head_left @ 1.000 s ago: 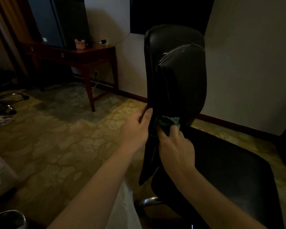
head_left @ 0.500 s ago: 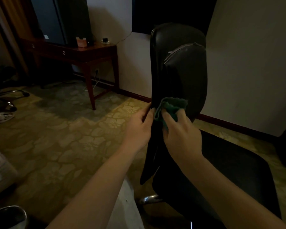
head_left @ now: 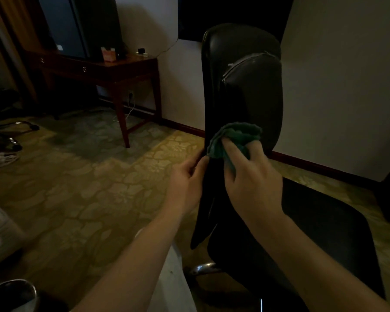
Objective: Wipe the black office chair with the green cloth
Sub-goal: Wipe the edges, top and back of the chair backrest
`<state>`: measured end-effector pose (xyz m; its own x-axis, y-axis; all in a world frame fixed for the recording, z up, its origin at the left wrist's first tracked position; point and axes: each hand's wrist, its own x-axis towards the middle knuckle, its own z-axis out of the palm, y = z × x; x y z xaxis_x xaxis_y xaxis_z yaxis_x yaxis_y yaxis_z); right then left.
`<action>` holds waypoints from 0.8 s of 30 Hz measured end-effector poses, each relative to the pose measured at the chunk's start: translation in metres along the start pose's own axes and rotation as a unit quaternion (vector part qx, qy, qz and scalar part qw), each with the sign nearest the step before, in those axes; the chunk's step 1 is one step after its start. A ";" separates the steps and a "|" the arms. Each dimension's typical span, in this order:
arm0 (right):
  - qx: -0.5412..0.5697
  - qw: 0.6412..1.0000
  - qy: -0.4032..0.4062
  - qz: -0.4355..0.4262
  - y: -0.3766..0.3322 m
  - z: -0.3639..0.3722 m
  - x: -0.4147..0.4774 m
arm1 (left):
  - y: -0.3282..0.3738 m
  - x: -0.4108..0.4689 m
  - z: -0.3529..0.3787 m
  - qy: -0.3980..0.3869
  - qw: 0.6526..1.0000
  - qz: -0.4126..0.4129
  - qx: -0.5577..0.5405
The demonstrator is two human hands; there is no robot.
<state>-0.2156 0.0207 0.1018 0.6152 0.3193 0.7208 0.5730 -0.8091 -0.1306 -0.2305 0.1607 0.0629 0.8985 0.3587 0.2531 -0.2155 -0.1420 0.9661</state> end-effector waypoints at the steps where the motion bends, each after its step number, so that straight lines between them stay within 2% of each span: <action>1: -0.007 1.000 -0.016 -0.001 -0.002 0.003 0.004 | 0.001 0.000 0.000 -0.003 1.000 -0.004 -0.003; 10: -0.014 0.992 -0.124 0.020 0.007 0.048 -0.056 | 0.000 0.000 0.004 0.031 0.999 -0.011 0.013; 12: -0.003 0.993 -0.114 0.030 0.007 0.045 -0.056 | -0.001 0.001 0.004 0.029 0.999 -0.007 0.022; 17: 0.031 0.999 0.002 0.030 -0.005 0.013 -0.022 | 0.000 -0.001 0.001 0.011 1.000 0.004 0.010; 20: 0.029 0.999 -0.014 0.030 -0.009 0.014 -0.007 | -0.001 -0.003 0.001 0.011 1.000 -0.001 0.007; 24: 0.012 0.997 -0.069 0.039 -0.001 0.033 -0.032 | -0.002 -0.004 0.002 0.024 1.000 -0.005 0.018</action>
<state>-0.2180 0.0278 0.0561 0.7261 0.3212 0.6079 0.5318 -0.8228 -0.2004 -0.2327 0.1581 0.0596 0.8810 0.4036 0.2469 -0.1925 -0.1709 0.9663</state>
